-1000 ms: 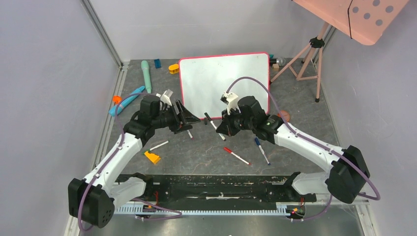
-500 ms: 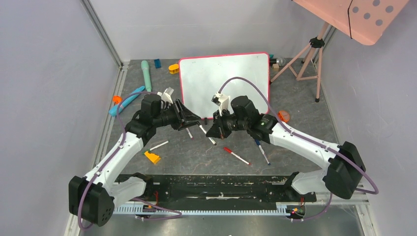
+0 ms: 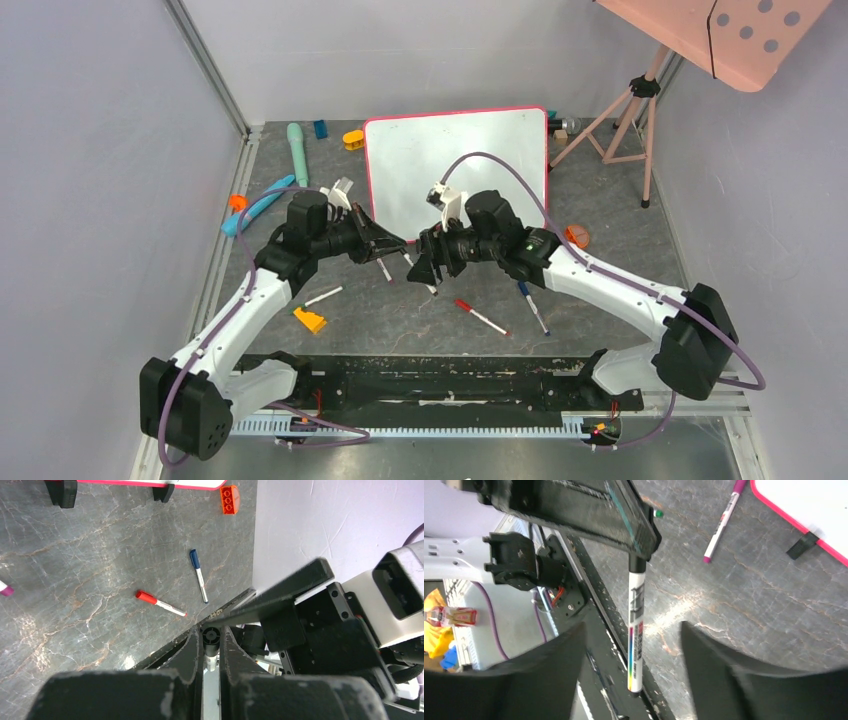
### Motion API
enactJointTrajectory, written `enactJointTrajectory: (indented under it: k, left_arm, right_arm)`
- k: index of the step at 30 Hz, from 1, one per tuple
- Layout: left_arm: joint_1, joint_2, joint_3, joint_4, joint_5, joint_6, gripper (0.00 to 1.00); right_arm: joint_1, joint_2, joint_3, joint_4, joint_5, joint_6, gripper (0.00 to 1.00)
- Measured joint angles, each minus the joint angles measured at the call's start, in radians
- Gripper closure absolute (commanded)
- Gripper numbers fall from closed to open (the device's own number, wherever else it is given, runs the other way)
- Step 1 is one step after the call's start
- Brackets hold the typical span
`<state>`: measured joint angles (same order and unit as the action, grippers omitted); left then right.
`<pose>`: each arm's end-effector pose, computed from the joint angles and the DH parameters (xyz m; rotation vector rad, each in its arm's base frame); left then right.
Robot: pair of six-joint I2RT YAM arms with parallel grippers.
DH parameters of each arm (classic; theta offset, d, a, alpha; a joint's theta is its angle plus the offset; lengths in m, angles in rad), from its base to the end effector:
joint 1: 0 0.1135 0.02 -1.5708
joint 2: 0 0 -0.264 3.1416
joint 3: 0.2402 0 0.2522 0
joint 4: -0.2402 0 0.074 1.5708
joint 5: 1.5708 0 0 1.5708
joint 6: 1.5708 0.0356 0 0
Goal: Write a sentence on the whiteboard
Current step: Open the whiteboard marker at the center of the board.
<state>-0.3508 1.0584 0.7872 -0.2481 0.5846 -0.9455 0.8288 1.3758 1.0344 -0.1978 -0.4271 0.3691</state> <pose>0.2117 -0.0984 0.2843 -0.2868 2.2921 -1.3430 0.1993 0.2393 0.2924 -0.7866 2.1403 1.1288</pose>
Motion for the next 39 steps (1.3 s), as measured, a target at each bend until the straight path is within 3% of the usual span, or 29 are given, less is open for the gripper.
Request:
enactJointTrajectory:
  k: [2,4,11,16,21,31,39]
  left_arm:
    - [0.0,0.0,0.001,0.0,0.0,-0.021,0.98]
    - [0.0,0.0,0.004,0.006,-0.003,-0.062,0.98]
    - [0.0,-0.022,0.005,0.088,-0.037,-0.256,0.98]
    - [0.0,-0.068,0.005,0.136,-0.07,-0.352,0.98]
    - [0.0,-0.078,0.005,0.154,-0.087,-0.396,0.98]
    - [0.0,-0.082,0.005,0.154,-0.119,-0.431,0.98]
    - [-0.013,-0.088,0.005,0.156,-0.14,-0.442,0.98]
  right_arm:
    - [0.0,0.0,0.007,0.018,0.007,0.018,0.1]
    - [0.0,-0.006,0.007,0.051,0.018,0.05,0.1]
    - [-0.006,-0.186,-0.197,0.434,0.144,0.327,0.25]
    - [-0.008,-0.256,-0.314,0.61,0.254,0.485,0.27]
    - [-0.008,-0.253,-0.315,0.647,0.295,0.549,0.42]
    - [-0.008,-0.204,-0.315,0.676,0.288,0.601,0.43]
    - [-0.008,-0.195,-0.315,0.678,0.283,0.608,0.58]
